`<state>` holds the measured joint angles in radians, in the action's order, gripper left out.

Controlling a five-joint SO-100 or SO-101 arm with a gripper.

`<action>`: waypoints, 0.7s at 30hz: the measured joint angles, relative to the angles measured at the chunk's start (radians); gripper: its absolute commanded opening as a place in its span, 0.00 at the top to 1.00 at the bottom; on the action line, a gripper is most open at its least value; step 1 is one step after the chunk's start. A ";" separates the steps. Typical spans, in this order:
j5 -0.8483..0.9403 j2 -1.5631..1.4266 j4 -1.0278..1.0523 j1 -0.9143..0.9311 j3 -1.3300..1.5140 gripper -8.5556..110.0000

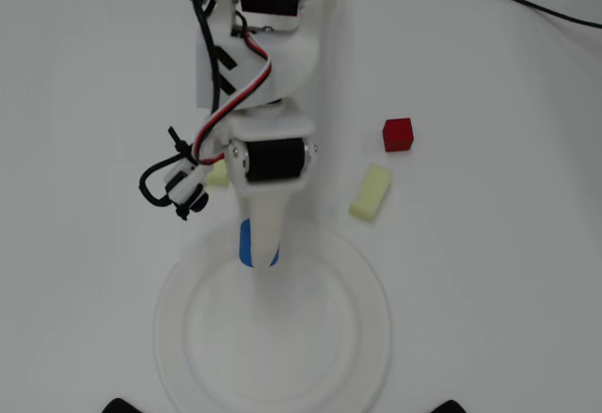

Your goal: Grasp a blue block and put it in the dish.

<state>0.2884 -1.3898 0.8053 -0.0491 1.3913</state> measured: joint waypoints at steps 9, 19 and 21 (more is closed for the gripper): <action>-0.032 0.331 0.098 -0.021 -0.334 0.93; -0.064 0.726 0.380 -0.020 -0.888 0.93; -0.052 0.902 0.500 -0.020 -1.152 0.92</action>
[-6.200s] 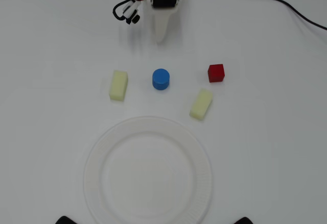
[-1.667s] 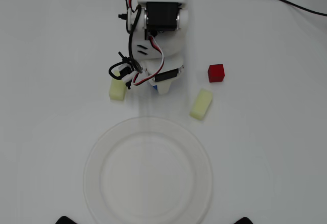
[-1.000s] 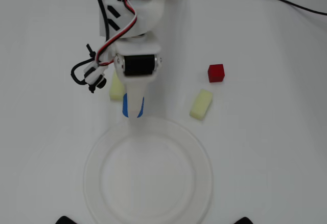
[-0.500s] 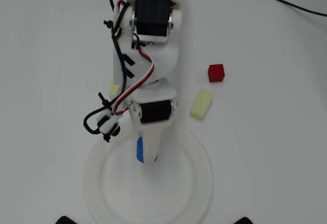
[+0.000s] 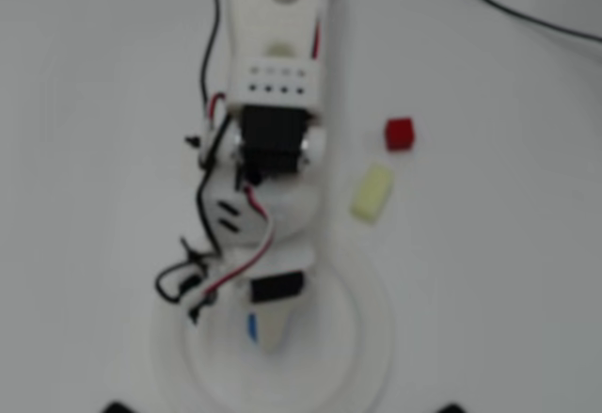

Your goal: Grasp a blue block and put it in the dish.

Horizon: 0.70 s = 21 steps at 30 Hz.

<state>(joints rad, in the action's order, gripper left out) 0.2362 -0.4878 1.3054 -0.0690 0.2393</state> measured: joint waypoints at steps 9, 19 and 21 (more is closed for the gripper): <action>-0.014 0.129 0.284 -0.015 -0.347 0.93; -0.044 0.138 0.365 -0.017 -0.348 0.83; -0.057 0.152 0.379 -0.017 -0.359 0.73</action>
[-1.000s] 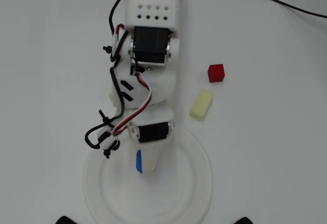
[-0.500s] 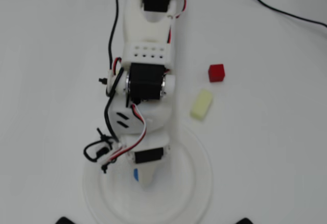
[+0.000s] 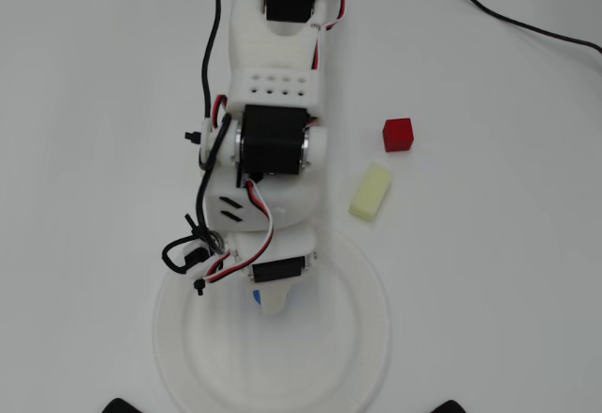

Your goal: Grasp a blue block and put it in the dish.

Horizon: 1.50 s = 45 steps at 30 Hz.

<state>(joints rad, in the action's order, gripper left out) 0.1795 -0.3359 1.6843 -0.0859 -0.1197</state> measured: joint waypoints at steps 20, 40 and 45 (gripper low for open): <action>-0.046 -0.347 0.156 -0.012 0.261 0.57; -0.092 -1.399 0.156 0.035 1.428 0.57; -0.086 -1.687 0.117 0.040 1.753 0.57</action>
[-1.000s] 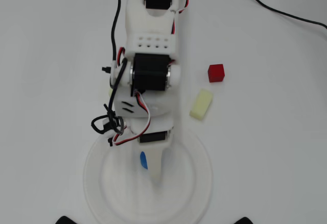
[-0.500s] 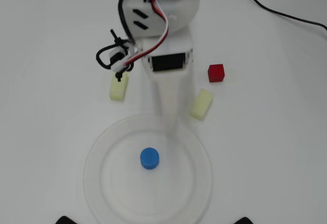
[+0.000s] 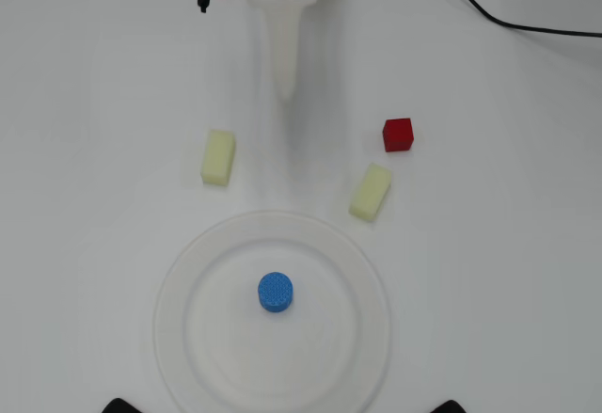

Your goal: Grasp a blue block and put it in the dish.

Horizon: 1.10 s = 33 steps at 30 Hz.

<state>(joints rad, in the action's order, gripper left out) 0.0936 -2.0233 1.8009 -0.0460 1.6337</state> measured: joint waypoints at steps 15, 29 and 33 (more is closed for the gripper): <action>0.067 -0.902 -0.471 0.132 1.025 0.56; 0.046 -1.258 -0.491 0.120 1.428 0.62; 0.038 -1.258 -0.491 0.089 1.433 0.85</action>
<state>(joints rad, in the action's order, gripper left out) 0.1319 -3.2812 1.3100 0.0430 3.0664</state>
